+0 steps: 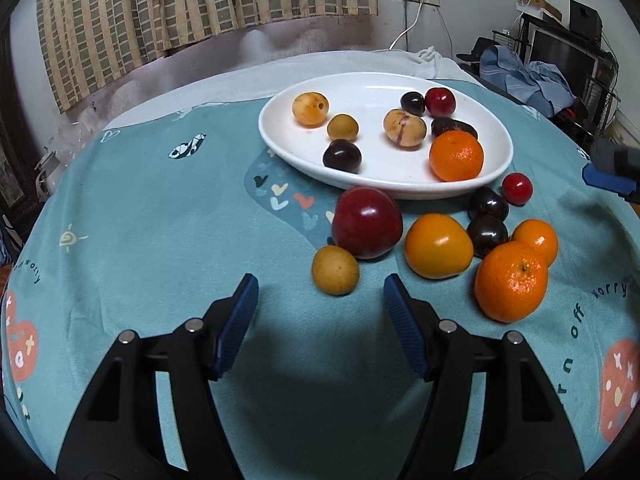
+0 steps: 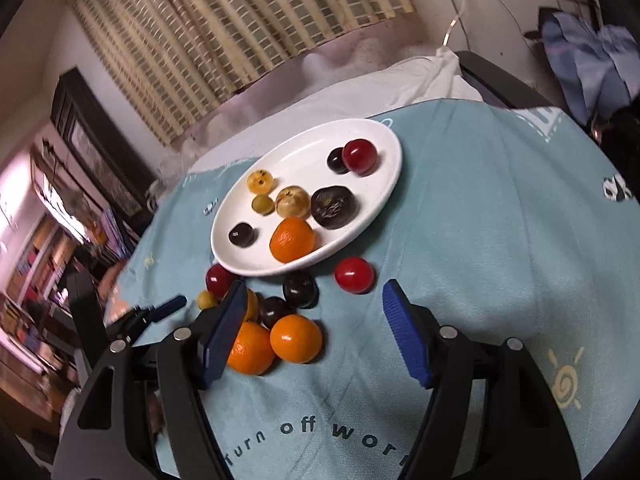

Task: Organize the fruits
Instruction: 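Move both open tools back toward the remaining fruits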

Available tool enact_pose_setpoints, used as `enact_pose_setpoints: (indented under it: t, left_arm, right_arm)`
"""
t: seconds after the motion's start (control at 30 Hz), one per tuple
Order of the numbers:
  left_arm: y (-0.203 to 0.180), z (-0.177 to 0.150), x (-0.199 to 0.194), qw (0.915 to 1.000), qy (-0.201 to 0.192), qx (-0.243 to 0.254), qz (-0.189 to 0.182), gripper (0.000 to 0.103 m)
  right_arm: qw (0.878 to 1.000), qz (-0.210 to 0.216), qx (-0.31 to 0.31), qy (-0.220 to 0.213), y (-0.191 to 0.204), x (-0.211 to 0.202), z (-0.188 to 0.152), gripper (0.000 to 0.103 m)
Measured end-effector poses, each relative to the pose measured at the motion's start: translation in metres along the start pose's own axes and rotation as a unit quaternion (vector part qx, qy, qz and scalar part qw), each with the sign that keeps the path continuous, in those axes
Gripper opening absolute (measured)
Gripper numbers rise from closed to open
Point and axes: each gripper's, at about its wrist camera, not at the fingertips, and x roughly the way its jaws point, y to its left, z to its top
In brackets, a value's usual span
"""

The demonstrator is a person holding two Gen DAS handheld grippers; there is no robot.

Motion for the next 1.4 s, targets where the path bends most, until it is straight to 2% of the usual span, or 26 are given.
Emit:
enact_pose_setpoints:
  t: [0.23, 0.47, 0.7, 0.97, 1.1, 1.2, 1.27, 1.4]
  left_arm:
    - [0.002, 0.006, 0.006, 0.9998, 0.003, -0.013, -0.012, 0.067]
    - [-0.001, 0.008, 0.011, 0.9998, 0.008, -0.015, -0.006, 0.067]
    - [-0.002, 0.008, 0.012, 0.9996, 0.012, -0.024, -0.001, 0.067]
    - [-0.007, 0.008, 0.015, 0.9996, 0.021, -0.020, -0.004, 0.067]
    - [-0.005, 0.008, 0.019, 0.9992, 0.030, -0.025, -0.005, 0.067]
    - [-0.006, 0.008, 0.021, 0.9991, 0.033, -0.025, -0.004, 0.067]
    - [-0.006, 0.009, 0.022, 0.9992, 0.033, -0.024, -0.004, 0.067]
    - [-0.005, 0.009, 0.022, 0.9990, 0.035, -0.027, -0.008, 0.067]
  right_arm:
    - [0.999, -0.027, -0.016, 0.011, 0.002, 0.009, -0.003, 0.070]
    - [0.987, -0.129, -0.093, -0.006, 0.014, 0.019, -0.009, 0.070]
    - [0.980, -0.139, -0.142, -0.005, 0.018, 0.031, -0.014, 0.070]
    - [0.972, -0.159, -0.170, -0.015, 0.023, 0.040, -0.012, 0.069]
    - [0.973, -0.161, -0.168, -0.001, 0.021, 0.052, -0.009, 0.062]
    - [0.973, -0.158, -0.167, 0.026, 0.020, 0.064, -0.009, 0.048]
    - [0.973, -0.157, -0.164, 0.033, 0.018, 0.067, -0.008, 0.043]
    - [0.976, -0.151, -0.151, 0.040, 0.013, 0.071, -0.005, 0.042]
